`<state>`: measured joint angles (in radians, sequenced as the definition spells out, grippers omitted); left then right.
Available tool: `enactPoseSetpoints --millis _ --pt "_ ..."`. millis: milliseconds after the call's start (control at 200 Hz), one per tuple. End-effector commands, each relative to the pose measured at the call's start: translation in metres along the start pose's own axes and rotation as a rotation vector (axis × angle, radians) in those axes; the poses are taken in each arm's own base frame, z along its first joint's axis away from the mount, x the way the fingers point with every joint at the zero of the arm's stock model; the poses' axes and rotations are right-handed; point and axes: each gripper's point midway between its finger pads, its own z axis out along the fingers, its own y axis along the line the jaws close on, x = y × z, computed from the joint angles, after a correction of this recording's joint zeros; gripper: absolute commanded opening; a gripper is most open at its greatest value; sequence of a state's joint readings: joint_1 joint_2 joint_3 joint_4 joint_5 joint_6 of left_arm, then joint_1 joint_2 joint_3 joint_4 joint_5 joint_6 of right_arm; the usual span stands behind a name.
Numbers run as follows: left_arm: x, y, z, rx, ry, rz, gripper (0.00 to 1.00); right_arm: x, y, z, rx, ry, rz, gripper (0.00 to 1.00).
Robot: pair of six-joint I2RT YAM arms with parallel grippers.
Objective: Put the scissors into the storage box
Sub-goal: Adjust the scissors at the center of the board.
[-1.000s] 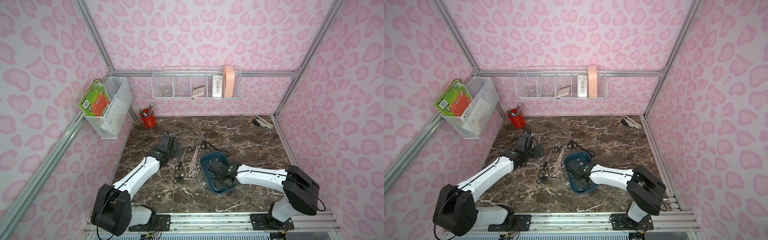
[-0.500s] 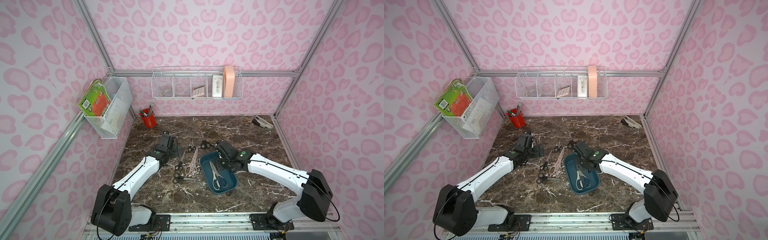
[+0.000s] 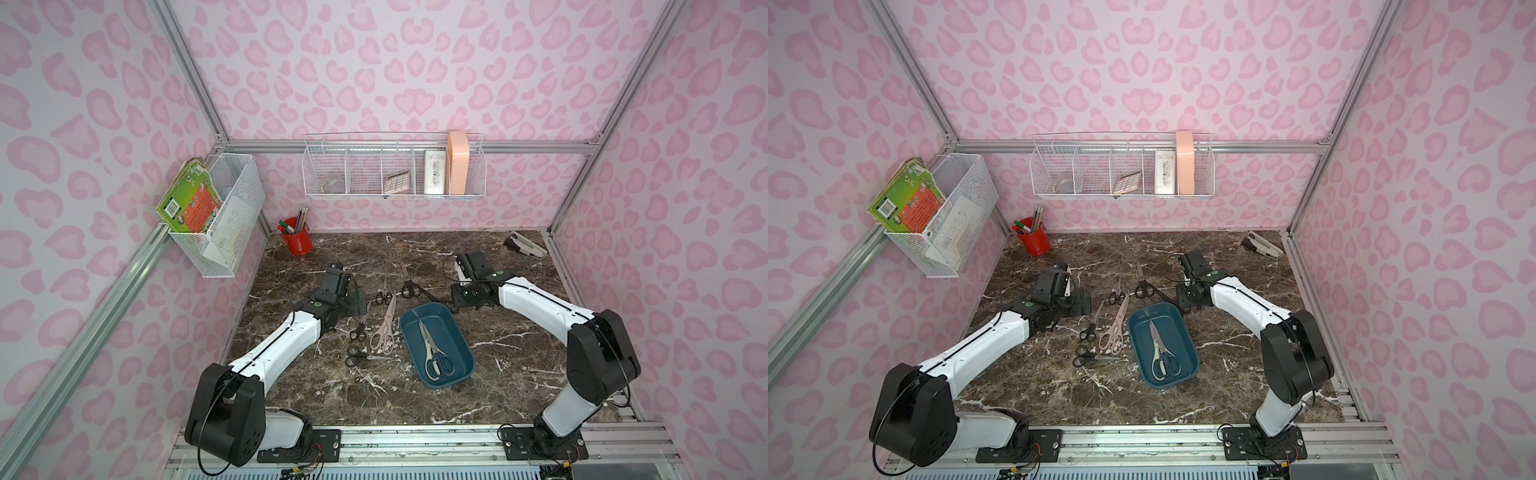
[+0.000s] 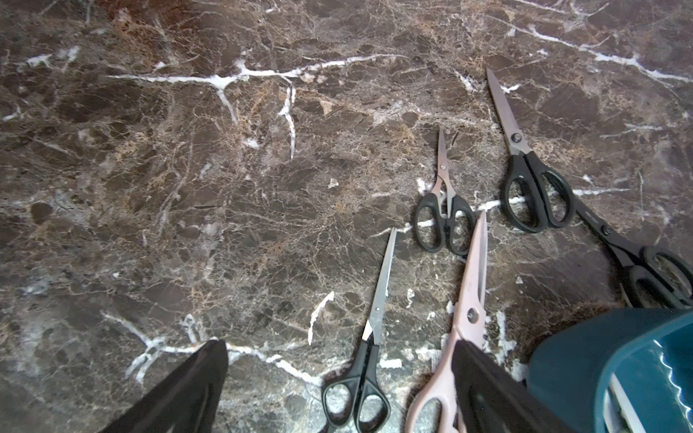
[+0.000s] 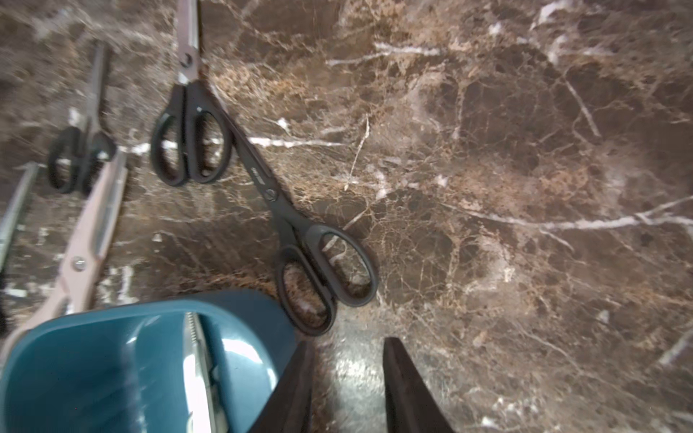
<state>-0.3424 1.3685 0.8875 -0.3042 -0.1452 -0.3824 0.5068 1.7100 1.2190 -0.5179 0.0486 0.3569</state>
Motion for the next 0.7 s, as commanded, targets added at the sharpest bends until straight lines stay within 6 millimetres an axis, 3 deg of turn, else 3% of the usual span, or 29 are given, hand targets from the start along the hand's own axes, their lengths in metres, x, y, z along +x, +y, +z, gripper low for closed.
enactPoseSetpoints --millis 0,185,435,695 --pt "-0.001 -0.005 0.005 0.021 0.009 -0.004 0.98 -0.003 -0.01 0.015 0.03 -0.015 -0.033 0.3" --pt "-0.009 -0.009 0.01 0.01 0.027 -0.003 0.98 -0.002 -0.026 0.035 -0.002 -0.029 0.008 0.3" --pt "-0.022 -0.008 0.009 -0.021 0.02 -0.017 0.98 0.012 -0.01 0.054 -0.085 -0.004 -0.058 0.32" --pt "-0.021 -0.005 0.01 -0.041 0.026 -0.018 0.98 0.007 -0.018 0.074 -0.042 0.017 -0.055 0.31"
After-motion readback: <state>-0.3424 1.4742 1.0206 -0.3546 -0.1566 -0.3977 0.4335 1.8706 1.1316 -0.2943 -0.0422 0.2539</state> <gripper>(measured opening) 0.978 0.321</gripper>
